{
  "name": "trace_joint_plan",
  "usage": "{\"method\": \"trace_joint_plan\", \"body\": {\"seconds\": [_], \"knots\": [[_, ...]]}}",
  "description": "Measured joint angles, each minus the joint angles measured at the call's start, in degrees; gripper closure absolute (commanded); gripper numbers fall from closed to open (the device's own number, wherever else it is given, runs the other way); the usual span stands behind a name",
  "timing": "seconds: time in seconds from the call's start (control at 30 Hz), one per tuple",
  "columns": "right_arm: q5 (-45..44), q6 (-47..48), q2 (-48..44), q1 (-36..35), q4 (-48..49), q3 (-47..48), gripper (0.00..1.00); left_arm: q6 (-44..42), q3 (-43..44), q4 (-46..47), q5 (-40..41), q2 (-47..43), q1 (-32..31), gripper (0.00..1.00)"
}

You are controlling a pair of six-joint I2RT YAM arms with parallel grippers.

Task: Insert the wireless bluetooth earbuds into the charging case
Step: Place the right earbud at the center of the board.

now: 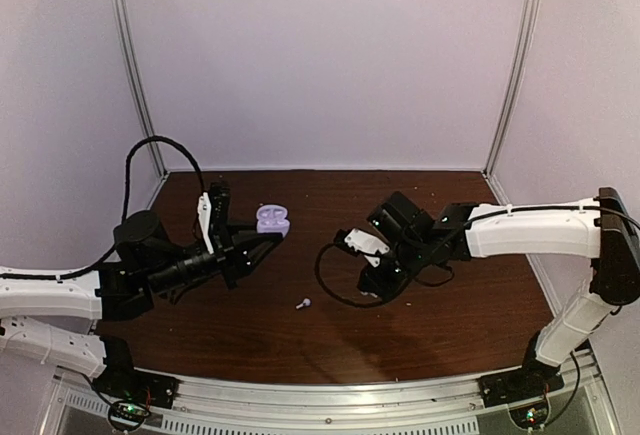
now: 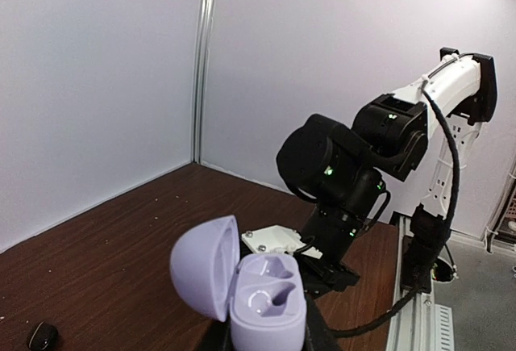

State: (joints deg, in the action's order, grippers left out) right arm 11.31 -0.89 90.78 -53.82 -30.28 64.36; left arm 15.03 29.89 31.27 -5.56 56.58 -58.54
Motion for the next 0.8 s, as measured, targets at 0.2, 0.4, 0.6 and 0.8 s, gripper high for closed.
{"method": "trace_joint_plan", "body": {"seconds": [0.2, 0.4, 0.6, 0.8], "knots": [[2.5, -2.7, 1.4, -0.2, 1.8, -4.0, 0.89, -0.4, 0.0, 0.0, 0.0, 0.0, 0.0, 1.00], [3.3, -4.3, 3.6, -0.4, 1.7, -5.3, 0.86, -0.5, 0.0, 0.0, 0.0, 0.0, 0.0, 1.00], [3.5, -5.2, 5.7, -0.7, -1.5, -4.0, 0.62, -0.6, 0.0, -0.1, 0.1, -0.1, 0.0, 1.00], [2.9, -5.3, 7.9, -1.0, -6.4, 0.0, 0.62, -1.0, 0.0, -1.4, 0.1, -0.7, 0.0, 1.00]]}}
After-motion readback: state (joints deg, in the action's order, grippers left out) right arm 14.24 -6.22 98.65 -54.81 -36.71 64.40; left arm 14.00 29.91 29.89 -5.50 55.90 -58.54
